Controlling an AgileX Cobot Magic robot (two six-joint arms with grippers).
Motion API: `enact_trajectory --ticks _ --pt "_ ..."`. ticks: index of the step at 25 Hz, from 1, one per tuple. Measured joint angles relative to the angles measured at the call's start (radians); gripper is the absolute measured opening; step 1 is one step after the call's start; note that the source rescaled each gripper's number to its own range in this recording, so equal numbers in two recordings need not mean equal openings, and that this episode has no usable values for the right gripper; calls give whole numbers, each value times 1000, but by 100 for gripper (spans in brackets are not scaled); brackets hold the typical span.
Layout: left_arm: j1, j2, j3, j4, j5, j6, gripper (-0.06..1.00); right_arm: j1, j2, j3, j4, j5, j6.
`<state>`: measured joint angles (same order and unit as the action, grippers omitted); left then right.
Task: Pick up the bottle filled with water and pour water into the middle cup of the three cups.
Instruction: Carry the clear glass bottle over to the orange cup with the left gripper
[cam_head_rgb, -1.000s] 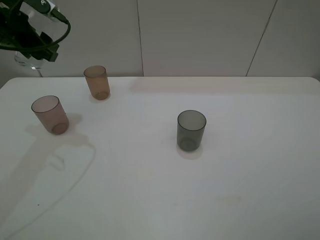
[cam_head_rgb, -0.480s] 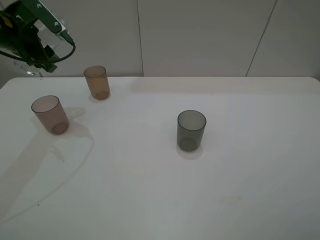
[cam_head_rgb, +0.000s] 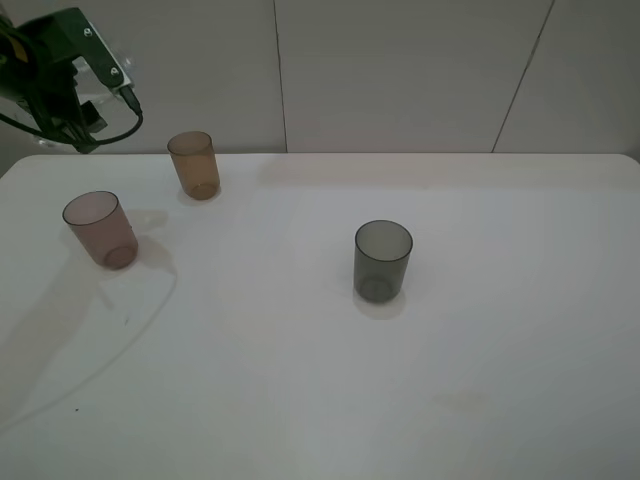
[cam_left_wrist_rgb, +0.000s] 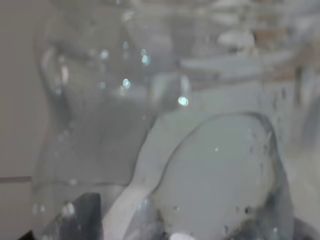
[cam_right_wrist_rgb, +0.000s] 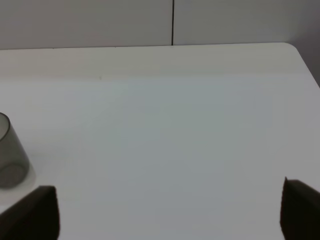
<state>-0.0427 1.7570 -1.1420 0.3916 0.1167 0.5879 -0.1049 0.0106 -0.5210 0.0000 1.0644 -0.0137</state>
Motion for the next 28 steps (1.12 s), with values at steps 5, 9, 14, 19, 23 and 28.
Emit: enact_trajectory --ticks 5,9,14,19,23,28 --pt "0 30 -32 49 8 1 2 0 0 0 0 0 0" --pt "0 45 -41 54 28 14 2 0 0 0 0 0 0" --pt "0 51 -43 -31 55 153 2 0 0 0 0 0 0" --pt "0 51 -43 -136 60 361 2 0 0 0 0 0 0" --pt "0 60 -43 -143 63 430 2 0 0 0 0 0 0" --pt "6 88 -75 -98 95 438 2 0 0 0 0 0 0"
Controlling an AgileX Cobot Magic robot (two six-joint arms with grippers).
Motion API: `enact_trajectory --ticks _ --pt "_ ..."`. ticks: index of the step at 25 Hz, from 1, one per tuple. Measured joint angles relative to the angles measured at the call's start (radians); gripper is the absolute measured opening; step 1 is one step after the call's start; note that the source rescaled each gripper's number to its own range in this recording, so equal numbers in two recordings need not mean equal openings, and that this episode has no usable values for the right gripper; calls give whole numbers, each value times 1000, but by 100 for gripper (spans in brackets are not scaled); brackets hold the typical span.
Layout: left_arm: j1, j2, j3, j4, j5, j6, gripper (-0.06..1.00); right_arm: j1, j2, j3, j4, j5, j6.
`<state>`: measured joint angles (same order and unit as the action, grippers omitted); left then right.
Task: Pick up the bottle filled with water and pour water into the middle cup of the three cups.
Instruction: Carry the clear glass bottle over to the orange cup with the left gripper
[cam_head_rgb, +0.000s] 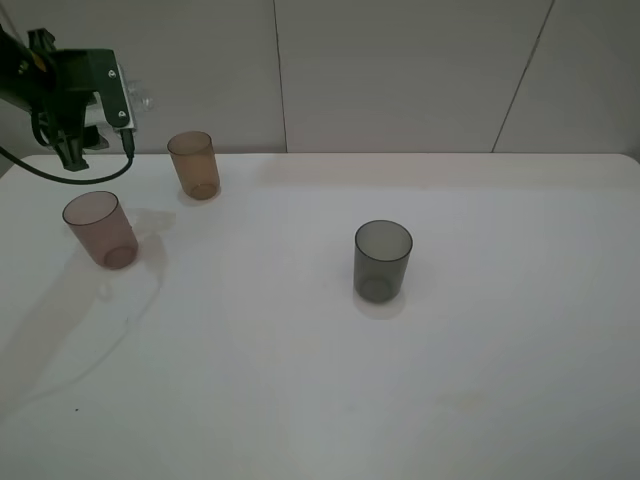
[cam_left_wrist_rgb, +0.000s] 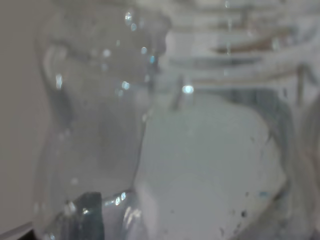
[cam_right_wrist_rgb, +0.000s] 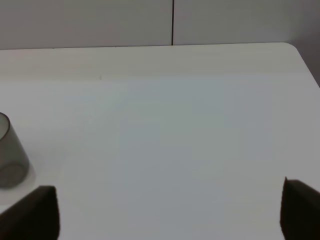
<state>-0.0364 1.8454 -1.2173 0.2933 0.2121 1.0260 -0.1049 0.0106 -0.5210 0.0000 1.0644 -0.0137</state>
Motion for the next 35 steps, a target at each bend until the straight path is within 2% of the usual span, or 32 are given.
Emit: enact_trajectory --ticks 5,10,15,19,30,35 --pt "3 64 -90 27 74 2 2 0 0 0 0 0 0" --pt "0 119 -166 40 95 2 2 0 0 0 0 0 0" --pt "-21 151 -193 113 114 2 2 0 0 0 0 0 0" --pt "-28 166 -209 156 116 2 2 0 0 0 0 0 0" --pt "-30 233 -255 207 118 2 2 0 0 0 0 0 0" --pt "-32 234 -257 244 86 2 2 0 0 0 0 0 0"
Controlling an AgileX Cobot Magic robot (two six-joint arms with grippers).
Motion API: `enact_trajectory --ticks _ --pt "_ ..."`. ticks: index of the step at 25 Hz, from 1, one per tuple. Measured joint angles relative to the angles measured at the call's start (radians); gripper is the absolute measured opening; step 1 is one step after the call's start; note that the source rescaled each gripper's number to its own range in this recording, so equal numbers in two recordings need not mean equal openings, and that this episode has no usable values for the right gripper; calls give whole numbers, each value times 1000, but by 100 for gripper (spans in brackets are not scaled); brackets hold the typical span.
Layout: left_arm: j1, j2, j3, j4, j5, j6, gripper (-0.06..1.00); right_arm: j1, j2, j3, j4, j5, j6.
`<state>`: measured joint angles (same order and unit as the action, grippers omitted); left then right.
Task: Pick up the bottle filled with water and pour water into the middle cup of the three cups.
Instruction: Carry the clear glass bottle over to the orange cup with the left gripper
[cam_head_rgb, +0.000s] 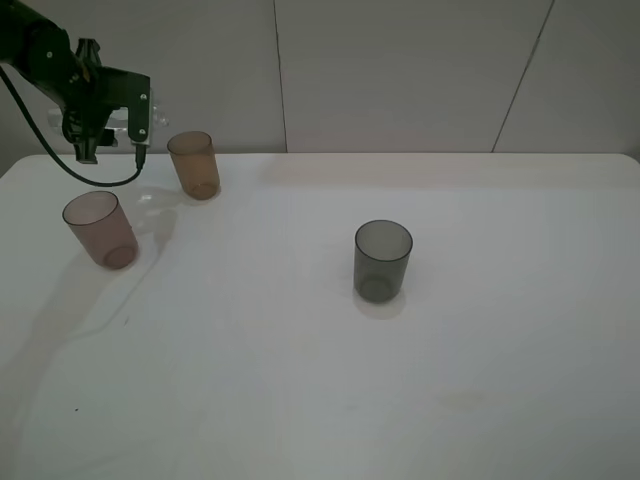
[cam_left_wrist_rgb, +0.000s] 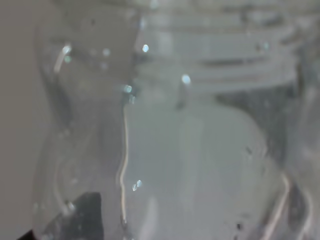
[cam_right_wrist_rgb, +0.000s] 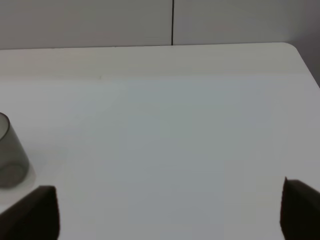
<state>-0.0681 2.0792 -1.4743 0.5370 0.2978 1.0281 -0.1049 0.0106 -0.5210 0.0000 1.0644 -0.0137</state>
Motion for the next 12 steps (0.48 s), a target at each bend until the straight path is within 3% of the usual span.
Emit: enact_trajectory --ticks 12 --pt "-8 4 -1 46 -55 37 2 0 0 0 0 0 0"
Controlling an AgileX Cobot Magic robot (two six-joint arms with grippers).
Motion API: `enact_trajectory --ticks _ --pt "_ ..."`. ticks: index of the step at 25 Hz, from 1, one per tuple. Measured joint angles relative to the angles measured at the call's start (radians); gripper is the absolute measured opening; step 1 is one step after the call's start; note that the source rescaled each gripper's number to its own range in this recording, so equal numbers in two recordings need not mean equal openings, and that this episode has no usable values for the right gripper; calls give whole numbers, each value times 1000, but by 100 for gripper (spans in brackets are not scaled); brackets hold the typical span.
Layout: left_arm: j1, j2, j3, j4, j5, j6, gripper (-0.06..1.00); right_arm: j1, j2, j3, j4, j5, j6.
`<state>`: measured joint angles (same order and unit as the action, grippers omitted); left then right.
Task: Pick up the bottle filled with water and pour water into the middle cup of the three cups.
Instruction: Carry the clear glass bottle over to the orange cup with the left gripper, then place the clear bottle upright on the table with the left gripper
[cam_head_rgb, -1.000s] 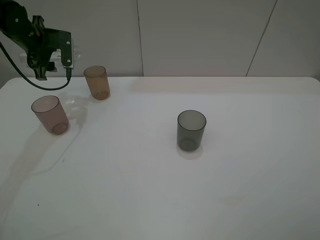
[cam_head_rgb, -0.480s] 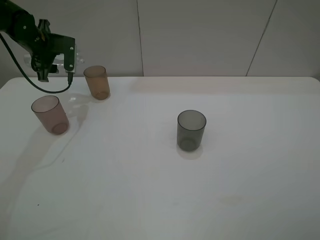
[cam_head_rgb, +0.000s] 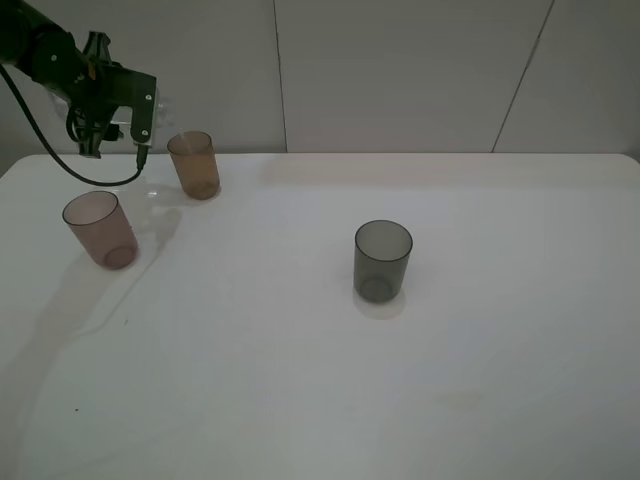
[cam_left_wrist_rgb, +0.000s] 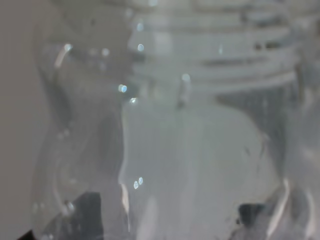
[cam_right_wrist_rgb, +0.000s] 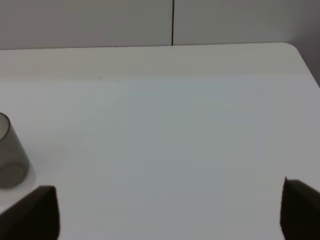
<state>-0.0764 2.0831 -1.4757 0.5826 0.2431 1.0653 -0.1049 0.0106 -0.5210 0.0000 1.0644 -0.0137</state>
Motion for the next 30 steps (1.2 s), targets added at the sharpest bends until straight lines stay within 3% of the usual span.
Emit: enact_trajectory --ticks 16,30 --pt "1 14 -32 17 -47 46 2 0 0 0 0 0 0" --pt "1 28 -35 125 -50 50 2 0 0 0 0 0 0"
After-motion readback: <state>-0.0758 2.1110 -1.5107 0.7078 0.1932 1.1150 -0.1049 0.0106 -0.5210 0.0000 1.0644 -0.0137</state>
